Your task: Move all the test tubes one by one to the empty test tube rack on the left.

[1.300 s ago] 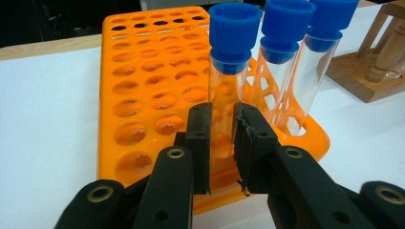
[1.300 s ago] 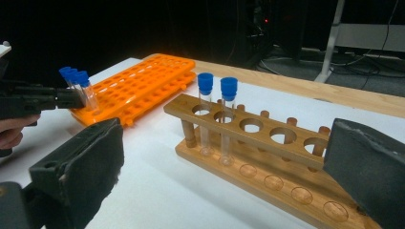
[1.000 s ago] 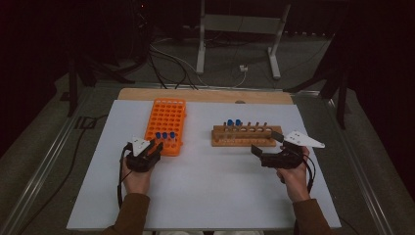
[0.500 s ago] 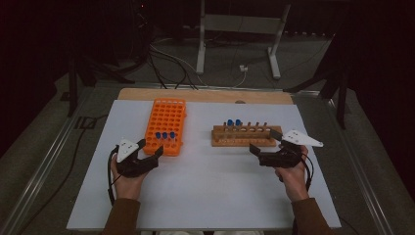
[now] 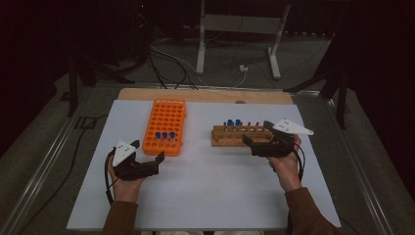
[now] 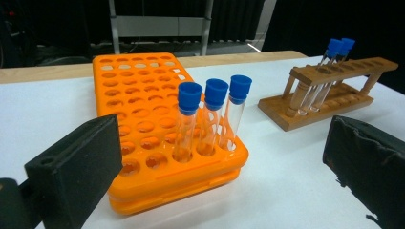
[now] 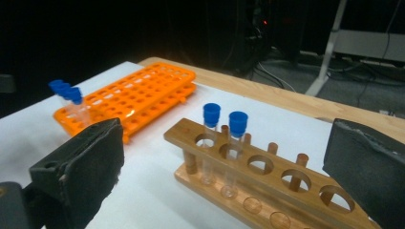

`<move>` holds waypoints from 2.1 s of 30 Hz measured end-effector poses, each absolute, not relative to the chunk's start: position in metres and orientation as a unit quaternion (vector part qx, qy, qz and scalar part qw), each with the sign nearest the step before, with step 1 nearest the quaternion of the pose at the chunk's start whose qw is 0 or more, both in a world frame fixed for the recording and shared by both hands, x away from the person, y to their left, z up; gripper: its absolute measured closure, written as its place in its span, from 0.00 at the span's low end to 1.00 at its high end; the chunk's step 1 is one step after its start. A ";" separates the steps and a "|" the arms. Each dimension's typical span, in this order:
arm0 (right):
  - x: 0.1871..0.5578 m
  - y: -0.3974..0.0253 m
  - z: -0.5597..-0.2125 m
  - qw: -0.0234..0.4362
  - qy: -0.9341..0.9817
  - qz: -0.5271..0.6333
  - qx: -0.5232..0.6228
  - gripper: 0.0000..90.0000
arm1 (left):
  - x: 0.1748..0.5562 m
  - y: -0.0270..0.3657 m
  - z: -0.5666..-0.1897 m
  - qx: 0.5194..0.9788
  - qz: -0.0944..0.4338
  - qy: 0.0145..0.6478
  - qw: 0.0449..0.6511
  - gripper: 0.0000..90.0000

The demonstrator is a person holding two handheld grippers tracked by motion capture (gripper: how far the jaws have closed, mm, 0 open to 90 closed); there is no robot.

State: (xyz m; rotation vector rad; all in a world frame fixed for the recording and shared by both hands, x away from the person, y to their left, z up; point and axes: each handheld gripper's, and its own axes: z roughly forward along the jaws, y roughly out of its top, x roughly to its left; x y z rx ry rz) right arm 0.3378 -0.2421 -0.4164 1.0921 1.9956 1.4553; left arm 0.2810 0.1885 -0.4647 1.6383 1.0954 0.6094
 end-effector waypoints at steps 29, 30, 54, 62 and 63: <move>0.395 -0.208 -0.442 0.217 0.718 0.488 0.447 0.71 | 0.282 0.193 -0.465 0.676 0.262 0.461 0.512 0.01; 0.396 -0.208 -0.444 0.214 0.717 0.488 0.450 0.73 | 0.282 0.194 -0.465 0.675 0.263 0.462 0.512 0.01; 0.397 -0.201 -0.463 0.212 0.734 0.465 0.447 0.83 | 0.282 0.193 -0.466 0.679 0.261 0.462 0.507 0.01; 0.398 -0.201 -0.466 0.210 0.737 0.458 0.451 0.85 | 0.282 0.193 -0.466 0.679 0.261 0.462 0.507 0.01; 0.398 -0.201 -0.466 0.210 0.737 0.457 0.451 0.85 | 0.282 0.193 -0.466 0.679 0.260 0.462 0.508 0.01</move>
